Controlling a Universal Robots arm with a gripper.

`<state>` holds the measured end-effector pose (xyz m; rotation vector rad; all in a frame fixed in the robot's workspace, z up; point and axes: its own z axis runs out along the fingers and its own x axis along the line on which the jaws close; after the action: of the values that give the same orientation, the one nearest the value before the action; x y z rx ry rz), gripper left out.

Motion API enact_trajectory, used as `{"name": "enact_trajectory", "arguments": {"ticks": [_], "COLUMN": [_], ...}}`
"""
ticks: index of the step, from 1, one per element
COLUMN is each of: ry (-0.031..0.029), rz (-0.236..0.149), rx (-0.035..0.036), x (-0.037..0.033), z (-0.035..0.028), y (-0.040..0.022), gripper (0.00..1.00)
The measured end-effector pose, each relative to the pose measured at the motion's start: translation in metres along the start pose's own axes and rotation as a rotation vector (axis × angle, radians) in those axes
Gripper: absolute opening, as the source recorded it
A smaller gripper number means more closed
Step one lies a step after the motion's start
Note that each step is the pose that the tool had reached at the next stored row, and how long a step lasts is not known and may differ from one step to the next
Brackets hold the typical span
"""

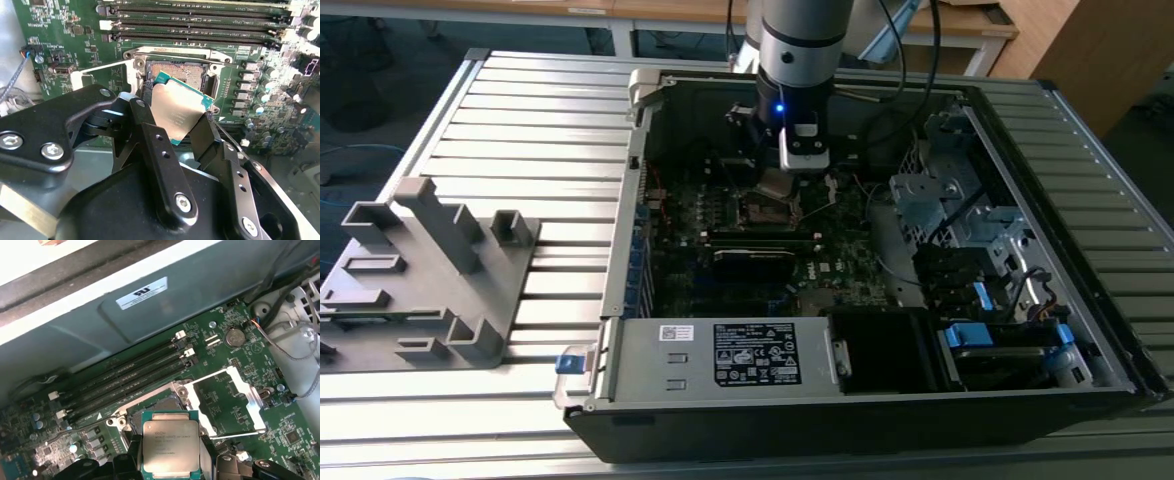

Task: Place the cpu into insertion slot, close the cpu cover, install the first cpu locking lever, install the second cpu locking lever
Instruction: 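Place the cpu into insertion slot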

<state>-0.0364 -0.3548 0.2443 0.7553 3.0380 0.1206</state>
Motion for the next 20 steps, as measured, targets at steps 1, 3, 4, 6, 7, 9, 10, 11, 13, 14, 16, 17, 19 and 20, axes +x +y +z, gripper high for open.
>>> {"name": "enact_trajectory", "arguments": {"ticks": [1,3,4,6,7,9,10,11,13,14,16,17,19,20], "ry": [-0.0009,-0.0027,-0.0028,-0.0029,-0.0029,-0.003,-0.003,-0.003,-0.003,-0.003,-0.003,-0.003,-0.0034,-0.0041], "rz": [0.012,0.035,0.037,0.038,0.038,0.039,0.039,0.039,0.039,0.039,0.039,0.039,0.045,0.053], "rx": [-0.0001,-0.0003,-0.0003,-0.0004,-0.0004,-0.0004,-0.0004,-0.0004,-0.0004,-0.0004,-0.0004,-0.0004,-0.0005,-0.0006], "x": [0.0,0.0,0.0,0.0,0.0,0.0,0.0,0.0,0.0,0.0,0.0,0.0,0.0,0.0], "z": [0.0001,0.0002,0.0002,0.0002,0.0002,0.0002,0.0002,0.0002,0.0002,0.0002,0.0002,0.0002,0.0002,0.0003], "y": [0.0,0.0,0.0,0.0,0.0,0.0,0.0,0.0,0.0,0.0,0.0,0.0,0.0,0.0], "gripper": [0.54,0.54,0.54,0.54,0.54,0.54,0.54,0.54,0.54,0.54,0.54,0.54,0.54,0.54]}}
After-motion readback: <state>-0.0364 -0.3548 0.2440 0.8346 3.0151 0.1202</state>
